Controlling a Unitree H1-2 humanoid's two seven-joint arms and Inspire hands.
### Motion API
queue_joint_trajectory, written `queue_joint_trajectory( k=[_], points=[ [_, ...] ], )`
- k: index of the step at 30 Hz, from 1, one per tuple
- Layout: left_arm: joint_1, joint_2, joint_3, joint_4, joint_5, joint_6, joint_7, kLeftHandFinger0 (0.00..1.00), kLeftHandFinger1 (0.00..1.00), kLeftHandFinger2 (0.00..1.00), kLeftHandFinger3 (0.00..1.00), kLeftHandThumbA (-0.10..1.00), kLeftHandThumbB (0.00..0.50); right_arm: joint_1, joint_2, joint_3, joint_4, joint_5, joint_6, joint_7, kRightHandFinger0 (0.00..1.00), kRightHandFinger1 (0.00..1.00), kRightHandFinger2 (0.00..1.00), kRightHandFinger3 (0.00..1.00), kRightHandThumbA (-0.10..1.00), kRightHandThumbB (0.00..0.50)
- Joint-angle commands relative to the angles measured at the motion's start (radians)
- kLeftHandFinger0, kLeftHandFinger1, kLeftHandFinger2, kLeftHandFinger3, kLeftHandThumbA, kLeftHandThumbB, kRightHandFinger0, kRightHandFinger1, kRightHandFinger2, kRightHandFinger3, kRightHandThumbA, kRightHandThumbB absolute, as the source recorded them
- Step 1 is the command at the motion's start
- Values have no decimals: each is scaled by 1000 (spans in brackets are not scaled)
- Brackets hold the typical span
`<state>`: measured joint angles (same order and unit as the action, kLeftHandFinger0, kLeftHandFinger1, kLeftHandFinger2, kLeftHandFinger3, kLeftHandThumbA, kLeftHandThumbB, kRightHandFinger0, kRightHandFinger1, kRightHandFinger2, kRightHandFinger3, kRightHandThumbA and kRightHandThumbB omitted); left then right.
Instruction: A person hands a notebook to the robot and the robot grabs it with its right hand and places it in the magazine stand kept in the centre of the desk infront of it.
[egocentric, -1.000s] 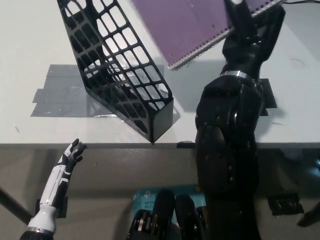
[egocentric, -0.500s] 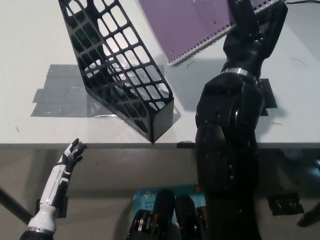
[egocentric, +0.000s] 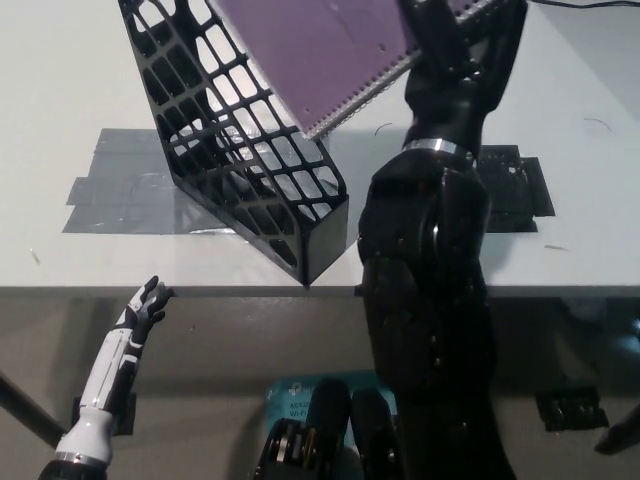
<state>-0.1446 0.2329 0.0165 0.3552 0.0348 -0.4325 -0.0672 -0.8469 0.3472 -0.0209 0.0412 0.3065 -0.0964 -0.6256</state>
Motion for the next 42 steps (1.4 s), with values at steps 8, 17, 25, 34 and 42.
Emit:
queue_joint_trajectory(
  k=[8,17,25,34,42],
  points=[
    [-51,16,3,-26,11,-37,3,1000,1000,1000,1000,1000,490,-76,33,19,16,-33,-104,-5,0,0,0,0,988,30],
    [-53,15,5,-24,8,-37,1,1000,1000,1000,1000,1000,491,-80,33,14,27,-19,-110,-6,0,0,0,0,997,29],
    [-57,17,4,-31,11,-37,-2,1000,1000,1000,1000,1000,494,-64,33,46,40,-12,-109,-9,0,0,0,0,979,0],
    [-65,21,-1,-28,16,-37,-1,1000,1000,1000,1000,1000,481,-52,33,102,69,-1,-133,-13,0,0,0,0,963,3],
    [-67,20,0,-28,16,-37,2,1000,1000,1000,1000,1000,487,-52,33,118,99,-5,-135,-21,0,0,0,0,967,0]
  ],
)
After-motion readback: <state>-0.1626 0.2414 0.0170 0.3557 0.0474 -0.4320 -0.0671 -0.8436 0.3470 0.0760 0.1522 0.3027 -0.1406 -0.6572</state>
